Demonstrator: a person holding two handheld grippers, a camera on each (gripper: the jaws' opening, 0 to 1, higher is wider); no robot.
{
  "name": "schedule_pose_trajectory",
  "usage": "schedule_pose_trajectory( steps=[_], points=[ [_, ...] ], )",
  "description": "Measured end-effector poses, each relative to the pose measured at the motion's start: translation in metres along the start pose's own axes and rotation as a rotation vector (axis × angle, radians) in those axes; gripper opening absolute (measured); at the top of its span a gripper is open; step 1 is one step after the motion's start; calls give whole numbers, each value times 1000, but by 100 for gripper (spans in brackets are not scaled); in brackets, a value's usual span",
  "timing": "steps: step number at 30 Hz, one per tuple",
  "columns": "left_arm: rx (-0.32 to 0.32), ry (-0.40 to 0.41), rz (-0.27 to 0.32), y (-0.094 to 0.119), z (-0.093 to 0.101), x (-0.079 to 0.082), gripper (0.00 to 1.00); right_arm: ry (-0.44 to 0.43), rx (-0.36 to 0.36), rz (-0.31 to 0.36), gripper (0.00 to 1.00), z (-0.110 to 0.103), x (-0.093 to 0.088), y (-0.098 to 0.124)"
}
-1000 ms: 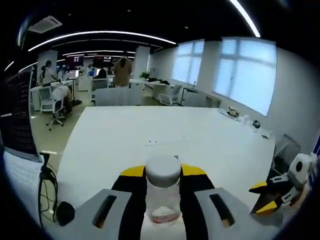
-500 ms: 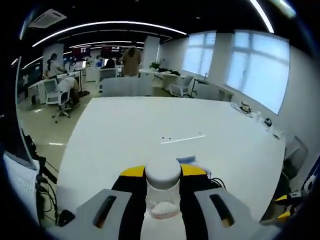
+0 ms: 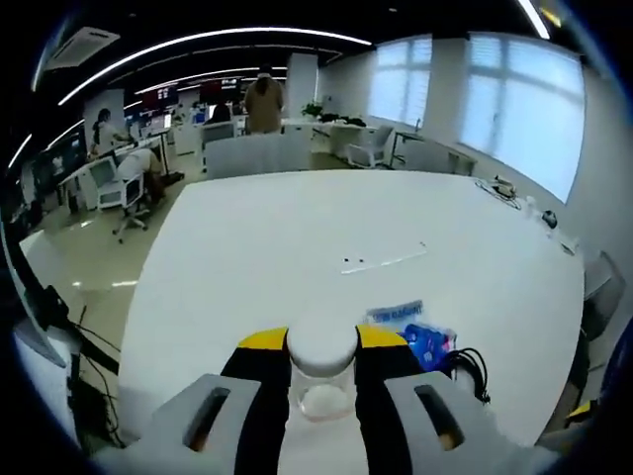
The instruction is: Arrange the tabletop items into an orderly group along one side of the table until the central work area is clear of visible clutter.
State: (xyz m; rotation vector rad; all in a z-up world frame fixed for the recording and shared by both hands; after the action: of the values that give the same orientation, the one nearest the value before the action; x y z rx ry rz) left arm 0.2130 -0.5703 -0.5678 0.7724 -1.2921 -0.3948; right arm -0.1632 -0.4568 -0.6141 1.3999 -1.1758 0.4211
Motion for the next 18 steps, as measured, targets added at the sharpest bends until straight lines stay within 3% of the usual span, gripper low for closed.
schedule_pose_trajectory(
  steps=[13,18],
  points=[
    [32,3,-82,-24,-13,-11,22,-62,-20,-7,36,11,-2,-7],
    [48,38,-63,-22,-17,-6,21,-59,-14,-20,36,9,-4,-10]
  ],
)
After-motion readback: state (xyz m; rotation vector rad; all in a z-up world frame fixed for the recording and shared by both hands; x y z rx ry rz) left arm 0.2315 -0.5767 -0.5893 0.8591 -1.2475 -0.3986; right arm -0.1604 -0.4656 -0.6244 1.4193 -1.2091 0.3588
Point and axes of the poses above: the point that each gripper's makers call its tool centre point, and the gripper's own axes: y roughly backward along the fingers, z roughly to its right, x roughly out of its top, the point moved 5 cm from there along y, roughly backward along the fingers, and after that the axes turned 9 degrees about -z, right-handed, at the moved point
